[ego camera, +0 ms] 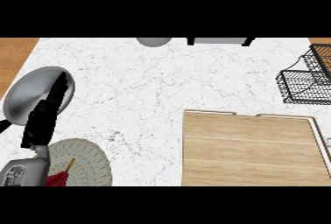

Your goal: Pick the croissant from the tray and place it in the tiered basket

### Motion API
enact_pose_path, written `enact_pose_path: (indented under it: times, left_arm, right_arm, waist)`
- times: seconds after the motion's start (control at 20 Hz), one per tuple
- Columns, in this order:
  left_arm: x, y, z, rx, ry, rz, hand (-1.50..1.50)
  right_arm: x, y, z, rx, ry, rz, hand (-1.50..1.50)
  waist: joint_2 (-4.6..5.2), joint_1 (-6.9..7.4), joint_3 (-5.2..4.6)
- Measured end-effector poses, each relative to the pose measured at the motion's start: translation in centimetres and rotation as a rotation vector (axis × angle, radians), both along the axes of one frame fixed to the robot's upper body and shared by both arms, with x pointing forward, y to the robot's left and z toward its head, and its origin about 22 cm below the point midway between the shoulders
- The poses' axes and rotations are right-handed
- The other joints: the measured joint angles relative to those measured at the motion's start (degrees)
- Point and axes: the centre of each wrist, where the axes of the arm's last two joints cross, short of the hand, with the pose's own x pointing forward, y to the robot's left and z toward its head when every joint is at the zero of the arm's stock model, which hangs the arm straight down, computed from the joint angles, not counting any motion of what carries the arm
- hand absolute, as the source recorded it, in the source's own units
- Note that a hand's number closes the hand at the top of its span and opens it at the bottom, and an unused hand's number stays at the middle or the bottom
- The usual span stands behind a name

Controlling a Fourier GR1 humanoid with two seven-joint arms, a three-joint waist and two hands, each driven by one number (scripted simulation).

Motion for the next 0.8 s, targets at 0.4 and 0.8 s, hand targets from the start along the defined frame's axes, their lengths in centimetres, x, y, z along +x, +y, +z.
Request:
enact_pose_path:
  times: [0.4, 0.8]
  left_arm:
    - [0.4, 0.1, -0.6, -0.001, 0.001, 0.007, 0.00]
    - [0.6, 0.5, 0.0, -0.004, 0.009, 0.001, 0.00]
  right_arm:
    - [-0.2, -1.6, -3.8, 0.235, 0.122, -0.033, -1.50]
    - [-1.1, -3.3, -4.1, 0.406, -0.038, -0.029, -1.50]
  waist:
    - [0.06, -0.18, 0.00]
    - [0.06, -0.20, 0.03]
